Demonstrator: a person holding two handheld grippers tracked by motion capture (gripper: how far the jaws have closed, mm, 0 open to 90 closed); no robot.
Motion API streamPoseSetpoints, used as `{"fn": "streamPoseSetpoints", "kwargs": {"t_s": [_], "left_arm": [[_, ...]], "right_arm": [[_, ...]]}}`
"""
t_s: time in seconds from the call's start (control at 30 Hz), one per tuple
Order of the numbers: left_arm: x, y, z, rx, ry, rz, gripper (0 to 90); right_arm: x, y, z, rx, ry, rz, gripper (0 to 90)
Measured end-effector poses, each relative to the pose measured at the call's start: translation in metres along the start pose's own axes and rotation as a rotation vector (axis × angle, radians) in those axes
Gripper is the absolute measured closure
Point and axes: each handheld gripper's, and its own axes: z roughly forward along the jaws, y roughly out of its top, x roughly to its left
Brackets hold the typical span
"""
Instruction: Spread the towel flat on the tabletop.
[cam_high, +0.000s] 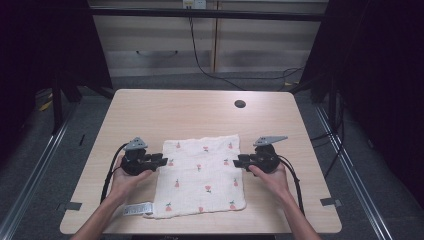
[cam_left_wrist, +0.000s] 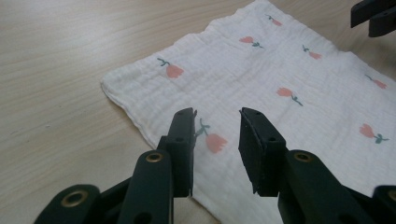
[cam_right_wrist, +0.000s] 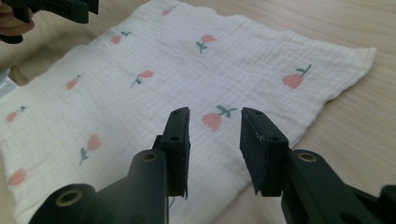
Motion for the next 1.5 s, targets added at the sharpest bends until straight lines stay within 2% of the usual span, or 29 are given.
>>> {"fn": "streamPoseSetpoints", "kwargs": {"t_s": [0.07,0.17,0.33,0.4,0.53,0.7,0.83,1.07,1.13,1.33,1.37,1.5], "left_arm": [[-0.001,-0.004,0.004,0.018,-0.008,0.015,66.4],[-0.005,-0.008,0.009,0.064,-0.045,0.064,74.8],[-0.009,-0.011,0.017,0.101,-0.026,0.084,79.4],[-0.008,-0.012,0.018,0.099,-0.023,0.087,79.6],[-0.006,-0.013,0.018,0.095,-0.023,0.070,79.3],[-0.010,-0.013,0.019,0.091,-0.028,0.073,79.3],[-0.013,-0.011,0.025,0.086,-0.043,0.074,78.3],[-0.023,-0.010,0.028,0.100,-0.047,0.099,77.4],[-0.028,-0.010,0.028,0.109,-0.042,0.121,77.4],[-0.033,-0.015,0.022,0.114,-0.054,0.131,77.4],[-0.034,-0.018,0.017,0.122,-0.062,0.110,77.4],[-0.036,-0.023,0.010,0.128,-0.066,0.112,76.3]], "right_arm": [[-0.003,0.000,0.006,0.010,0.006,-0.006,70.9],[-0.005,-0.004,0.015,0.038,0.019,-0.003,76.4],[0.000,-0.008,0.025,0.085,0.008,-0.030,78.6],[0.003,-0.010,0.027,0.105,0.004,-0.044,79.3],[0.006,-0.011,0.024,0.121,0.000,-0.042,80.0],[0.006,-0.019,0.016,0.117,0.008,-0.022,81.8],[0.011,-0.027,0.007,0.112,-0.005,-0.024,80.6],[0.015,-0.039,-0.006,0.112,-0.007,-0.006,80.8],[0.016,-0.042,-0.008,0.107,-0.004,-0.010,80.8],[0.020,-0.044,-0.011,0.110,-0.017,-0.017,80.7],[0.021,-0.044,-0.011,0.114,-0.012,-0.014,80.8],[0.026,-0.046,-0.012,0.120,-0.013,-0.040,80.7]]}}
